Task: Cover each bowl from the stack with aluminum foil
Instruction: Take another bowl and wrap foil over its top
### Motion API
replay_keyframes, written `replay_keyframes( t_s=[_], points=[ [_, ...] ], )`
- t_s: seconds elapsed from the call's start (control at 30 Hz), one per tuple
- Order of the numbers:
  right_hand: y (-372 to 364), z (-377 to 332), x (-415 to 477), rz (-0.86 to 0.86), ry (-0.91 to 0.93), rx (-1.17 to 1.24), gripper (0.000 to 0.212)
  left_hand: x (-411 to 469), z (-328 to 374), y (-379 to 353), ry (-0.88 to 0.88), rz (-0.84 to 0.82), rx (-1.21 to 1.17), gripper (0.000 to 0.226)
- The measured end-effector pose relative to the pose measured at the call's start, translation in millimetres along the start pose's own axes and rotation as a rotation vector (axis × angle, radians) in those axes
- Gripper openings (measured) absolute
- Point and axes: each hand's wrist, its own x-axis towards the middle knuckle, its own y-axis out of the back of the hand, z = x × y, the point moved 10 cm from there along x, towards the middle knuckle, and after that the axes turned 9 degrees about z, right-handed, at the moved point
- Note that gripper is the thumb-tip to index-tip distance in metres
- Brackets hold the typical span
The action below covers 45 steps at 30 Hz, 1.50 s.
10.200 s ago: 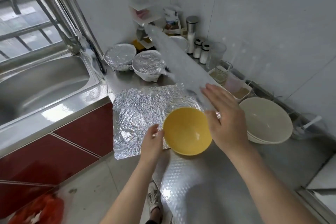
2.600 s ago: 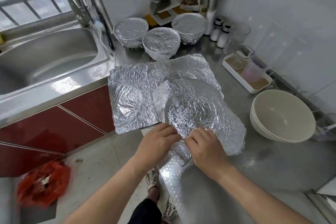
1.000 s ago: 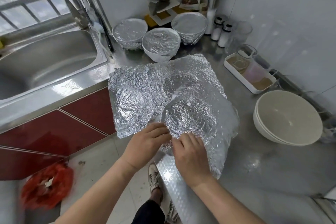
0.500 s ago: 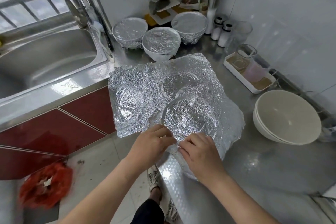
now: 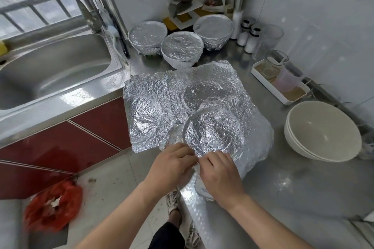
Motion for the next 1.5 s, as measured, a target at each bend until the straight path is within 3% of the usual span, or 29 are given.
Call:
replay_keyframes(
  t_s=[0.23,0.43,0.67,0.8,0.93,1.17,1.33,1.5],
  points=[
    [12,1,8,-0.022,-0.055,0.089,0.010,3,-9,6,-0.040,0.031,0.026,0.023],
    [11,8,-1,-0.106,-0.012,0.087,0.010,-2,-19,11,0.013,0.007,0.019,0.024],
    [6,7,-2,-0.108,0.013,0.051,0.006,1,4,-2,-0.070,-0.023,-0.009,0.020],
    [3,9,-2,-0.092,0.020,-0.006,0.010,2,4,-6,-0.094,0.011,0.020,0.007],
    [9,1,6,-0.012,0.016,-0.029,0.025,0,3,-4,-0.092,0.060,0.021,0.017],
    [9,-16,15,0.048,-0.095,-0.016,0.022,-8,-15,11,-0.030,0.078,0.013,0.021],
    [-6,-15,13,-0.063,-0.185,0.040,0.005,-14,-27,10,0.021,0.042,0.018,0.018],
    [6,5,9,-0.082,-0.269,0.274,0.025,-13,-19,13,0.053,0.049,0.004,0.018]
  ],
)
